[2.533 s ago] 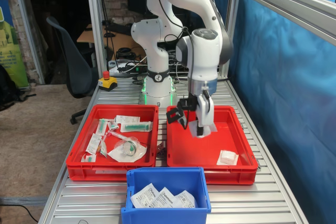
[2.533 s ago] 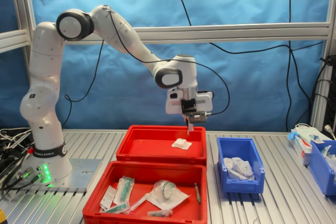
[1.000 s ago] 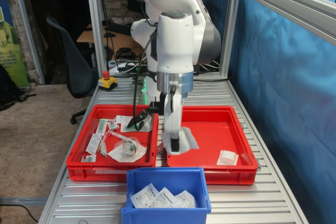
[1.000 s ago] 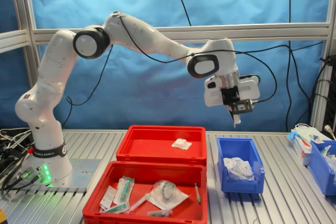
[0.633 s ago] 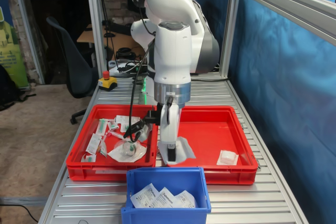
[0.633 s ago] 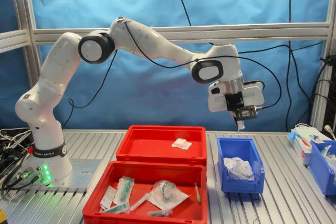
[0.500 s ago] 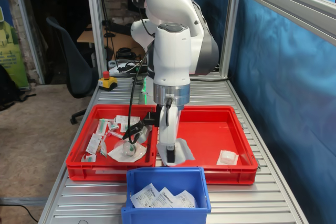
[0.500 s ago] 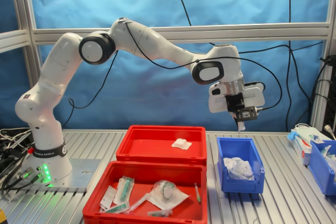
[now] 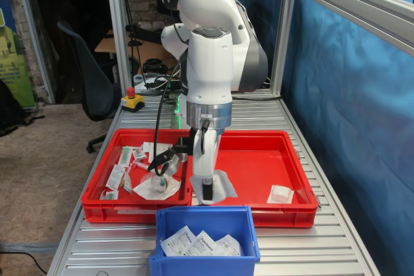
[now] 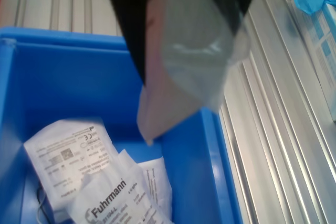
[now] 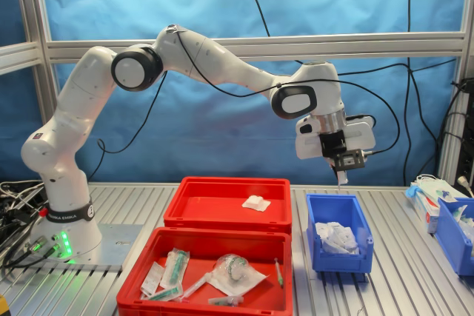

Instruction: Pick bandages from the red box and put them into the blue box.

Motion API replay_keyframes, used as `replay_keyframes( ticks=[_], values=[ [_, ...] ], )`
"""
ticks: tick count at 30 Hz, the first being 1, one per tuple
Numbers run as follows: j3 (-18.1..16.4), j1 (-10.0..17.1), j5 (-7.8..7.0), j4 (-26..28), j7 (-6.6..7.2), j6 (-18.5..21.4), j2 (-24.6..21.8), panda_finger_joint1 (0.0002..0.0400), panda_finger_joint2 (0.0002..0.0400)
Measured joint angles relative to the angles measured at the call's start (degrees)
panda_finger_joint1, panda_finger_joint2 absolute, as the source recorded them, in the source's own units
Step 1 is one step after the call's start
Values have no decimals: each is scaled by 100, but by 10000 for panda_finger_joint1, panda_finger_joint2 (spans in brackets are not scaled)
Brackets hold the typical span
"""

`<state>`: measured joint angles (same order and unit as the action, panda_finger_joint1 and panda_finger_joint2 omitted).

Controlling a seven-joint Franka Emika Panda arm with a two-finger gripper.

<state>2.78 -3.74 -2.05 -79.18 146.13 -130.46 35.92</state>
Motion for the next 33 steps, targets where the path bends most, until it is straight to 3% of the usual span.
replay_keyframes(
  ticks=[24, 25, 28, 29, 33],
  values=[
    [9, 0, 0, 37, 0, 0, 0, 60, 60],
    [9, 0, 0, 39, 0, 0, 0, 94, 94],
    [9, 0, 0, 42, 0, 0, 0, 94, 94],
    [9, 0, 0, 43, 0, 0, 0, 145, 145],
    [9, 0, 0, 46, 0, 0, 0, 145, 145]
  ],
)
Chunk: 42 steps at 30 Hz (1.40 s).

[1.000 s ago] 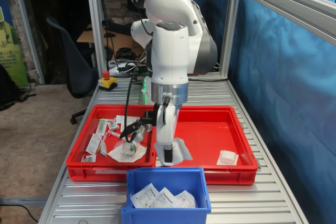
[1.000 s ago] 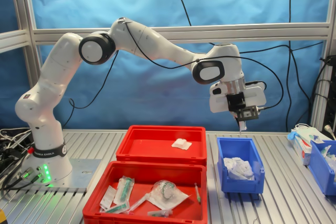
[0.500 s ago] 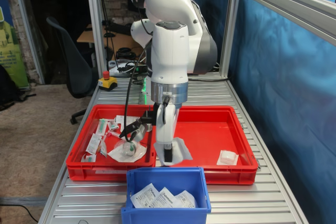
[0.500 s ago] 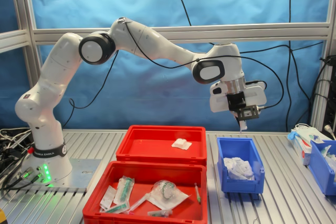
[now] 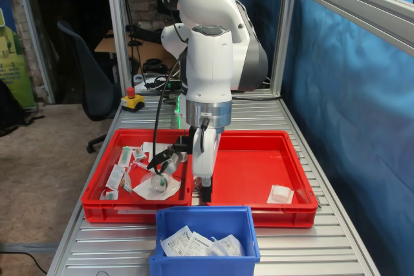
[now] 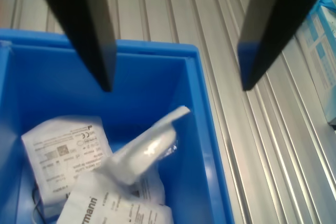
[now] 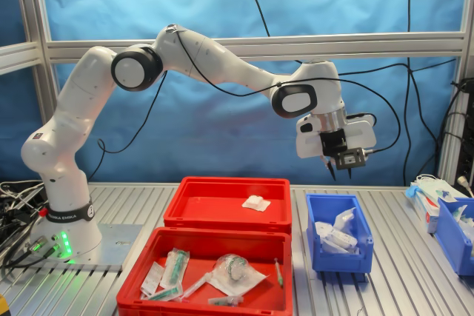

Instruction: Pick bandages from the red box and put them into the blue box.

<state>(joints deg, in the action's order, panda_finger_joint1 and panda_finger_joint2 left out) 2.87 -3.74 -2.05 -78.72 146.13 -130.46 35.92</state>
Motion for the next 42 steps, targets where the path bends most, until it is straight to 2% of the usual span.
replay_keyframes(
  ticks=[3, 4, 25, 26, 36, 40, 42],
  values=[
    [0, 0, 0, 2, 0, 0, 0, 145, 145],
    [0, 0, 0, 3, 0, 0, 0, 204, 204],
    [16, -74, 0, 4, 0, -6, -1, 204, 204],
    [18, -90, 0, 4, 0, -7, -1, 395, 395],
    [28, -360, 0, -190, 0, -6, -216, 400, 400],
    [17, -467, -21, -641, 0, -4, -606, 400, 400],
    [5, -498, -79, -935, 0, -4, -858, 400, 400]
  ],
)
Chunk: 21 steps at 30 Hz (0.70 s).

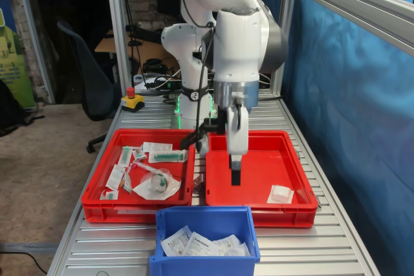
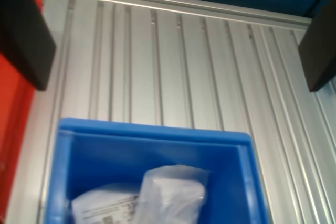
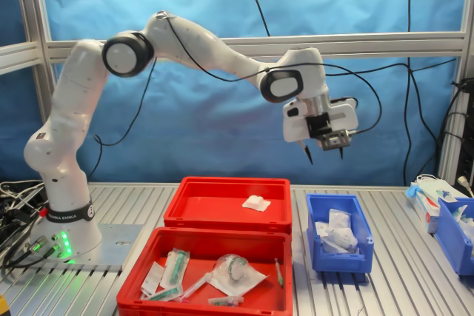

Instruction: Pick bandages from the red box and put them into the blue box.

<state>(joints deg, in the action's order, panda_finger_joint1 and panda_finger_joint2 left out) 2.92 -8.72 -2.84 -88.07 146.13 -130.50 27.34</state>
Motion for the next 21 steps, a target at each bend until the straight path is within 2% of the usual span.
replay_keyframes(
  ticks=[6, 11, 17, 21],
  values=[
    [-12, -18, -185, -662, 0, 0, -599, 400, 400],
    [-24, -4, -279, -1158, -10, 0, -1047, 400, 400],
    [-151, 130, -329, -1785, -49, 0, -1630, 400, 400],
    [-302, 353, -357, -2267, -87, 17, -2071, 400, 400]
  ],
)
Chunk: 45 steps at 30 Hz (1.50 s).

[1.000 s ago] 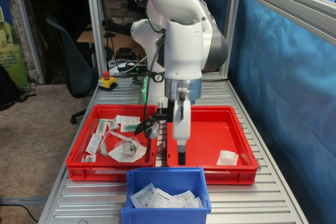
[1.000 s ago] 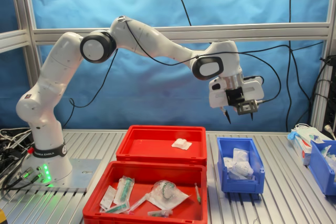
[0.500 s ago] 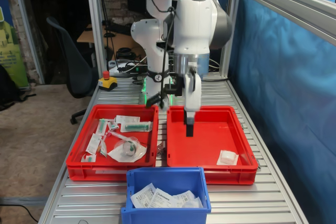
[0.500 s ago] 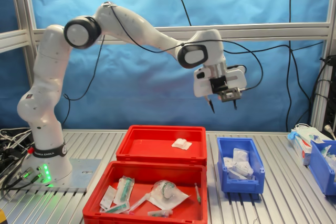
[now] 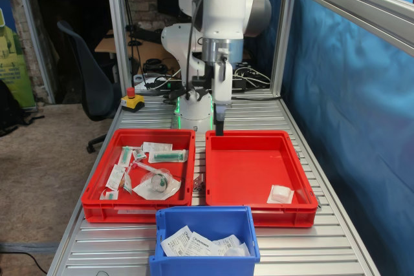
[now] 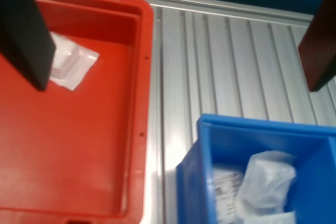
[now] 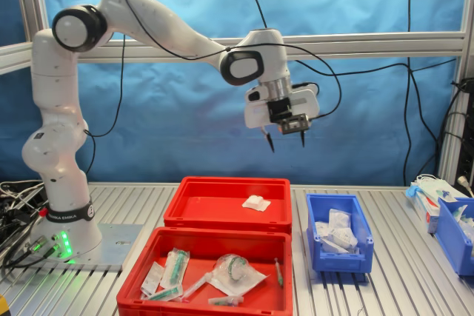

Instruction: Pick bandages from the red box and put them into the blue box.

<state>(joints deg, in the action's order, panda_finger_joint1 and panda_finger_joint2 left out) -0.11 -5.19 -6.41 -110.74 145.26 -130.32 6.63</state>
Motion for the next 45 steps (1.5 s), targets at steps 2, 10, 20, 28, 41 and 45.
replay_keyframes(
  ticks=[2, 10, 20, 28, 41, 45],
  values=[
    [-41, 86, -9, -145, -15, 40, -129, 400, 400],
    [-228, 568, -37, -605, -62, 579, -565, 400, 400],
    [-447, 1072, -45, -743, -81, 856, -698, 400, 400],
    [-509, 1200, -48, -803, -90, 918, -711, 400, 400],
    [-550, 1211, -48, -821, -94, 943, -711, 400, 400],
    [-558, 1211, -48, -824, -94, 946, -711, 400, 400]
  ],
)
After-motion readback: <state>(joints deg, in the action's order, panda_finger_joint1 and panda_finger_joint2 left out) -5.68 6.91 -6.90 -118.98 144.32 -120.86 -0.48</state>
